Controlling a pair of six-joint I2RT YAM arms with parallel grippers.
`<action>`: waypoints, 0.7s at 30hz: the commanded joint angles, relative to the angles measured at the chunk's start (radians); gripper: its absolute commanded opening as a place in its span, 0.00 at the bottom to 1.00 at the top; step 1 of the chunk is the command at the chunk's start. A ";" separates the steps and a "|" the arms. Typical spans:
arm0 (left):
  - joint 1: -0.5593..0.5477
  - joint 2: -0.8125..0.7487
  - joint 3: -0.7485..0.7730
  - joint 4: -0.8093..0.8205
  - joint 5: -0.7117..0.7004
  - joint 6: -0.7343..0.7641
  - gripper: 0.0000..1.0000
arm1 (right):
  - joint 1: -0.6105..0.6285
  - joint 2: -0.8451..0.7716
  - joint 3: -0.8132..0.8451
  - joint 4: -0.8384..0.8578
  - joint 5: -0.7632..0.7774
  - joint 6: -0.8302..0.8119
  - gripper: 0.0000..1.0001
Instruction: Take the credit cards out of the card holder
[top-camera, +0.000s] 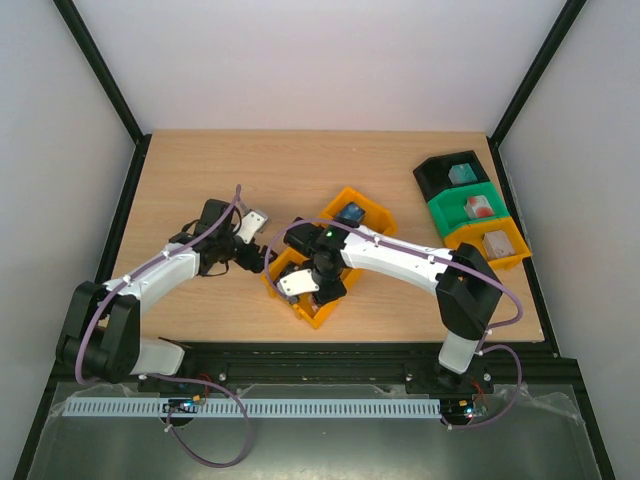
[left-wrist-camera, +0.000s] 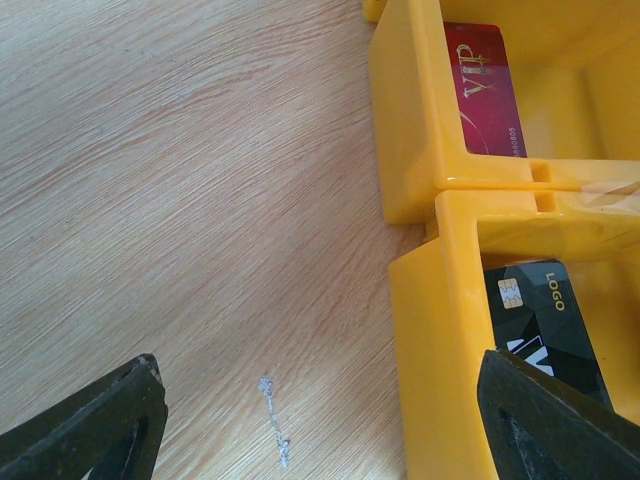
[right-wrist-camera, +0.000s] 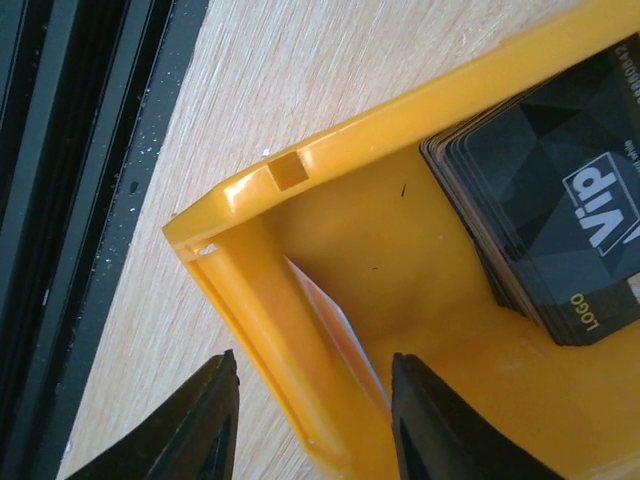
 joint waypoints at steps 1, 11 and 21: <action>-0.004 -0.026 0.011 -0.023 0.013 0.014 0.86 | 0.010 0.000 -0.038 -0.021 0.010 0.015 0.37; -0.004 -0.027 0.010 -0.024 0.007 0.020 0.86 | 0.019 0.000 -0.046 -0.063 0.017 0.010 0.22; -0.003 -0.027 0.006 -0.024 0.007 0.026 0.86 | 0.032 -0.031 -0.065 -0.106 0.057 0.032 0.22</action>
